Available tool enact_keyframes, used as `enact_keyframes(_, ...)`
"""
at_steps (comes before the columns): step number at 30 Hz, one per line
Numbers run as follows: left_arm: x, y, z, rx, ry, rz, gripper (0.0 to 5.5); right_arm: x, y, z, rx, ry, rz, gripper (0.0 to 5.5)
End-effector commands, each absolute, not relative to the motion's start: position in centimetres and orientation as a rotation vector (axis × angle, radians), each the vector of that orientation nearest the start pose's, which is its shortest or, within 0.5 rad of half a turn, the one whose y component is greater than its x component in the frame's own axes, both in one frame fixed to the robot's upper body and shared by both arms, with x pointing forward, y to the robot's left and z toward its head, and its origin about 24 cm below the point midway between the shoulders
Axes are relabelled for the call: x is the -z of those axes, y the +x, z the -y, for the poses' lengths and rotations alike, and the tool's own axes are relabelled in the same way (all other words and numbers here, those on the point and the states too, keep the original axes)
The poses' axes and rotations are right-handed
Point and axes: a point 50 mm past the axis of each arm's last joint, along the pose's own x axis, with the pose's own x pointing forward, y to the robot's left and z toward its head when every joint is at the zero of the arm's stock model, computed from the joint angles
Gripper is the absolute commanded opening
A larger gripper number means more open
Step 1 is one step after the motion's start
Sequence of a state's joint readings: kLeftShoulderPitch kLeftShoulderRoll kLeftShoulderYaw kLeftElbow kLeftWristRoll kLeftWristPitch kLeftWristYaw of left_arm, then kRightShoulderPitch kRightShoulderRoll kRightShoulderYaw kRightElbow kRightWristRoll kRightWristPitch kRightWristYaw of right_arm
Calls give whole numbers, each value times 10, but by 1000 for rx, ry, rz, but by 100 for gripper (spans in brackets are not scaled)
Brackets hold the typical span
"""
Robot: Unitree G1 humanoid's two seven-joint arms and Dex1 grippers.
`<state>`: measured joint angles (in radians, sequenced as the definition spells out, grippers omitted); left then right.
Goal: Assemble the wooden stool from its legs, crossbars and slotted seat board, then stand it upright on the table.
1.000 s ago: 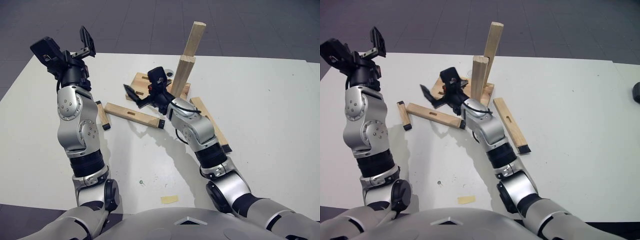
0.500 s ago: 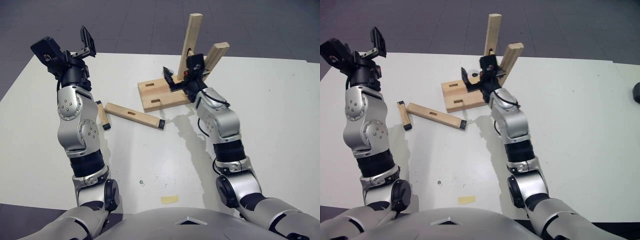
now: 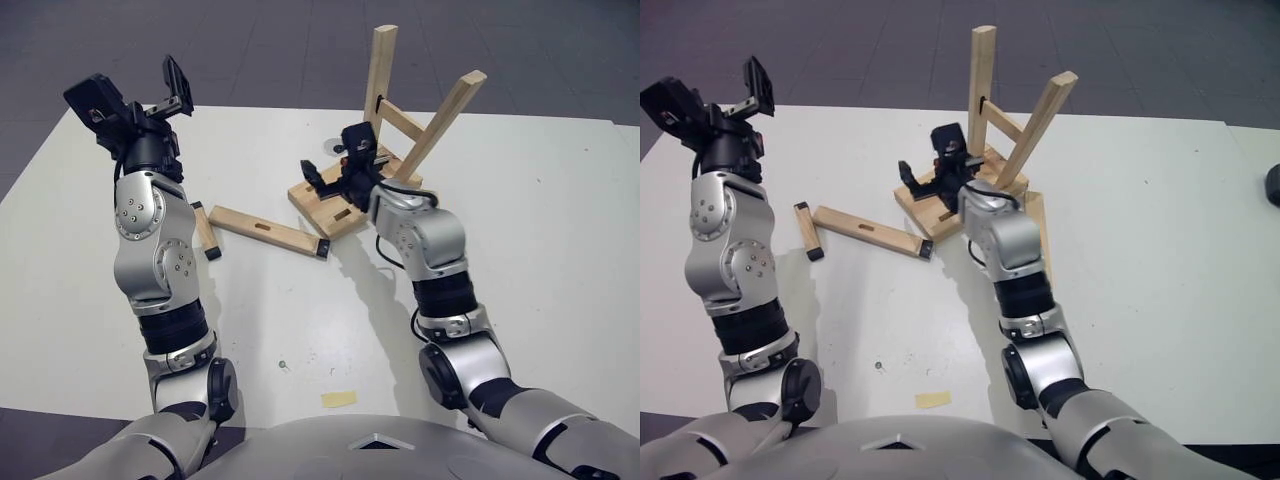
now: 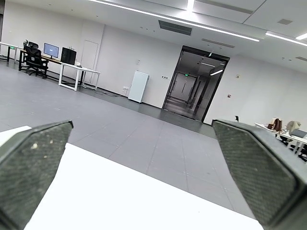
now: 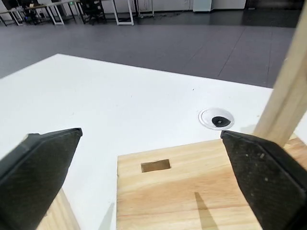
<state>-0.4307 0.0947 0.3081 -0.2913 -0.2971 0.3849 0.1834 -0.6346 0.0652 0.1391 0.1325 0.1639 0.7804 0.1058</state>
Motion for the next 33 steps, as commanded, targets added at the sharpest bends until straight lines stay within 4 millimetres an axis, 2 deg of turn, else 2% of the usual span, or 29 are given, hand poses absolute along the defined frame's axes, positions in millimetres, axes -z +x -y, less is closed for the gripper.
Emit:
enact_keyframes(1, -194, 297, -204, -226, -263, 343, 540, -99, 326, 20, -544, -72, -422, 538)
enact_keyframes(6, -195, 296, -203, -231, -269, 348, 540, -73, 318, 16, -587, -182, -542, 538)
enact_keyframes(10, -194, 295, -203, -241, -274, 345, 540, -65, 307, 25, -672, -211, -669, 538)
enact_keyframes(13, -193, 294, -203, -249, -276, 340, 540, -70, 302, 43, -725, -151, -743, 538)
enact_keyframes(17, -191, 292, -204, -260, -276, 335, 540, -80, 298, 71, -714, -80, -824, 538)
enact_keyframes(23, -189, 291, -205, -270, -278, 325, 540, -86, 298, 105, -657, -130, -854, 538)
enact_keyframes(27, -188, 291, -206, -274, -275, 321, 540, -89, 300, 116, -640, -159, -849, 538)
enact_keyframes(33, -189, 292, -208, -269, -268, 316, 540, -108, 293, 107, -740, -139, -760, 538)
